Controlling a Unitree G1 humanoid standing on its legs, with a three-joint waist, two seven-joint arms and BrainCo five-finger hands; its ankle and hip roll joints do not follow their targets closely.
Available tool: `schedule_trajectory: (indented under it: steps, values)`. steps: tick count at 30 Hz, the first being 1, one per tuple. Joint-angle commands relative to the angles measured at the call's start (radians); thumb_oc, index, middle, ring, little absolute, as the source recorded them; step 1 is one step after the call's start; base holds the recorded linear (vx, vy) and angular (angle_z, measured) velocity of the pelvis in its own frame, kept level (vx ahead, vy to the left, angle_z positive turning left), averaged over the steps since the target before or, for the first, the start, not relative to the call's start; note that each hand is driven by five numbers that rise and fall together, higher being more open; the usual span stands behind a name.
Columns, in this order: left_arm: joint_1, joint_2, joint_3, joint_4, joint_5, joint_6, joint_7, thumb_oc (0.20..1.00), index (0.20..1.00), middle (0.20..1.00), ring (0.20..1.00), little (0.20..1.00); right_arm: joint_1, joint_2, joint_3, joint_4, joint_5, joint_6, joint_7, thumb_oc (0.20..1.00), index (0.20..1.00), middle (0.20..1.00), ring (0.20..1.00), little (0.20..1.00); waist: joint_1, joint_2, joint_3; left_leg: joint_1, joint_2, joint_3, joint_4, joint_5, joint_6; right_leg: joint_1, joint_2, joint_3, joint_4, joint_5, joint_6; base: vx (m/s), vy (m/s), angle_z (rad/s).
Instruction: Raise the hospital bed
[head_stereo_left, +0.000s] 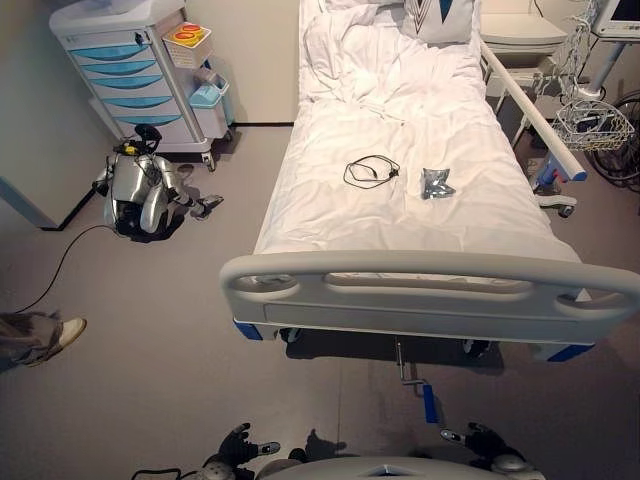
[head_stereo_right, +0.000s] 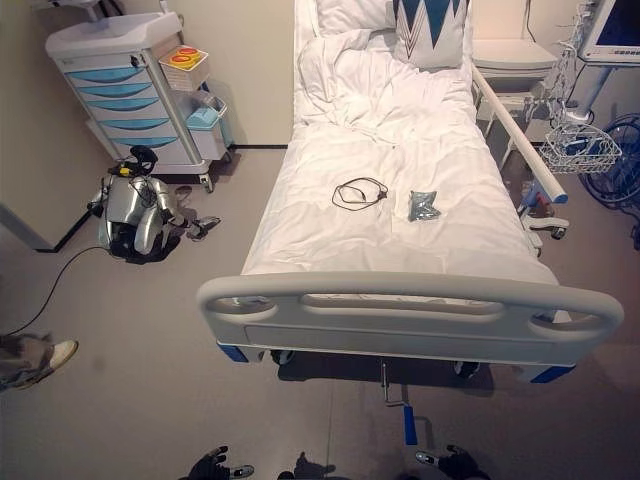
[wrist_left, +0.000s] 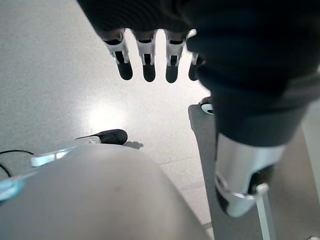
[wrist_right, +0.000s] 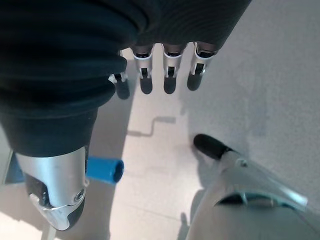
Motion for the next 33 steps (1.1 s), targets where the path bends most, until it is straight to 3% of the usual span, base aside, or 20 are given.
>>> schedule_trajectory:
  steps: [1, 13, 23, 26, 33]
  values:
    - [-0.085, 0.023, 0.002, 0.026, -0.004, -0.027, 0.005, 1.000, 1.000, 1.000, 1.000, 1.000, -0.069, 0.017, 0.018, 0.023, -0.018, -0.029, -0.006, 1.000, 1.000, 1.000, 1.000, 1.000, -0.003, -0.065, 0.016, -0.018, 0.020, 0.025, 0.001, 0.006, -0.011, 0.027, -0.026, 0.023, 0.031, -0.051, 0.030, 0.00, 0.000, 0.00]
    - [-0.084, 0.033, 0.003, -0.019, -0.036, -0.034, 0.013, 1.000, 1.000, 1.000, 1.000, 1.000, -0.089, 0.017, 0.002, -0.006, 0.035, -0.038, -0.015, 1.000, 1.000, 1.000, 1.000, 1.000, -0.003, -0.069, 0.050, -0.030, 0.022, 0.020, 0.017, 0.002, -0.002, 0.001, -0.018, 0.048, 0.061, -0.062, 0.021, -0.01, -0.005, 0.00]
    - [-0.084, 0.029, -0.014, -0.024, -0.033, -0.036, 0.018, 1.000, 1.000, 1.000, 1.000, 1.000, -0.109, 0.014, 0.000, -0.039, 0.073, -0.048, -0.017, 1.000, 1.000, 1.000, 1.000, 1.000, -0.002, -0.053, 0.072, -0.037, 0.031, 0.022, 0.007, 0.018, -0.015, 0.003, -0.010, 0.038, 0.041, -0.057, 0.023, -0.01, -0.007, -0.02]
    - [-0.087, 0.036, -0.028, -0.096, -0.055, -0.049, 0.024, 1.000, 1.000, 1.000, 1.000, 1.000, -0.137, 0.004, -0.007, -0.073, 0.105, -0.055, -0.028, 1.000, 1.000, 1.000, 1.000, 1.000, -0.001, -0.046, 0.110, -0.064, 0.028, 0.020, 0.025, 0.019, -0.013, -0.028, -0.015, 0.045, 0.060, -0.056, 0.021, -0.09, 0.003, 0.02]
    - [-0.106, 0.129, -0.039, -0.512, -0.174, -0.110, 0.055, 1.000, 1.000, 1.000, 1.000, 1.000, -0.219, -0.027, -0.004, -0.226, 0.180, -0.075, -0.067, 1.000, 1.000, 1.000, 1.000, 1.000, 0.010, -0.032, 0.252, -0.194, 0.024, 0.006, 0.102, 0.029, -0.009, -0.177, -0.045, 0.070, 0.156, -0.046, 0.017, -0.16, 0.003, 0.00]
